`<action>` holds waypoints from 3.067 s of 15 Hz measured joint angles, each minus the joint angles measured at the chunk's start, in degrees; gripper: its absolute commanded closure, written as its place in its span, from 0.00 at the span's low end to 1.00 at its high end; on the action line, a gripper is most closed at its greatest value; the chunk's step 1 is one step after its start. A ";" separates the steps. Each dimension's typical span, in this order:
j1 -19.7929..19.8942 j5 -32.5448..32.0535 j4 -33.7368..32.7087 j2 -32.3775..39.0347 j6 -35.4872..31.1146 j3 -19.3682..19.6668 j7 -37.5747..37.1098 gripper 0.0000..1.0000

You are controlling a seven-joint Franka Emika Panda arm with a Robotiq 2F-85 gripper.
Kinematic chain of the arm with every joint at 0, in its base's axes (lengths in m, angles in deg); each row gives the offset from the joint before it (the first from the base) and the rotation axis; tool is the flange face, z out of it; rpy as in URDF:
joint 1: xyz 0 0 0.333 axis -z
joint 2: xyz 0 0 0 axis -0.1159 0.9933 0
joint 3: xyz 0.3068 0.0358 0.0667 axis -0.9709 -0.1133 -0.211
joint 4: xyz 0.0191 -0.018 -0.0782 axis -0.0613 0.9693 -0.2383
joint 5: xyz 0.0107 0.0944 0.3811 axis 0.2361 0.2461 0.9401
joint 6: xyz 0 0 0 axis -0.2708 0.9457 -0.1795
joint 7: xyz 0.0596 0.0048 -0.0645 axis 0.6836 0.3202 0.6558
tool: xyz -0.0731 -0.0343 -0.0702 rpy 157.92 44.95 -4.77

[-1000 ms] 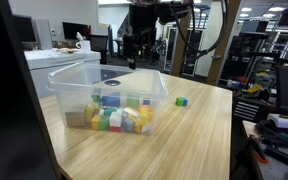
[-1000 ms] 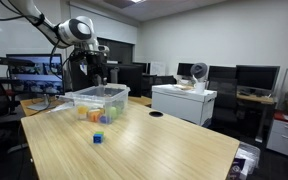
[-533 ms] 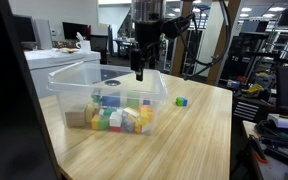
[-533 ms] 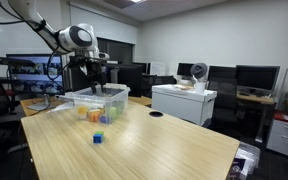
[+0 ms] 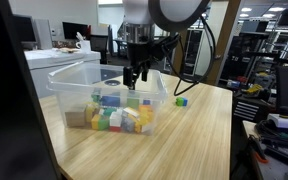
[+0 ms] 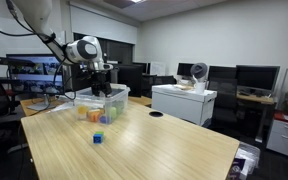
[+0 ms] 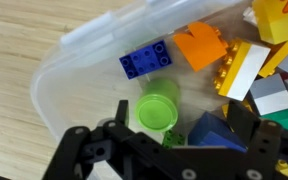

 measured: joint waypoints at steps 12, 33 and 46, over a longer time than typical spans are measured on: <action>-0.20 0.00 -5.87 9.71 -2.15 1.60 0.00 0.00; -1.04 2.89 -6.18 7.49 -2.25 0.27 0.00 0.65; -0.73 3.28 -0.99 0.60 0.42 0.28 0.37 0.00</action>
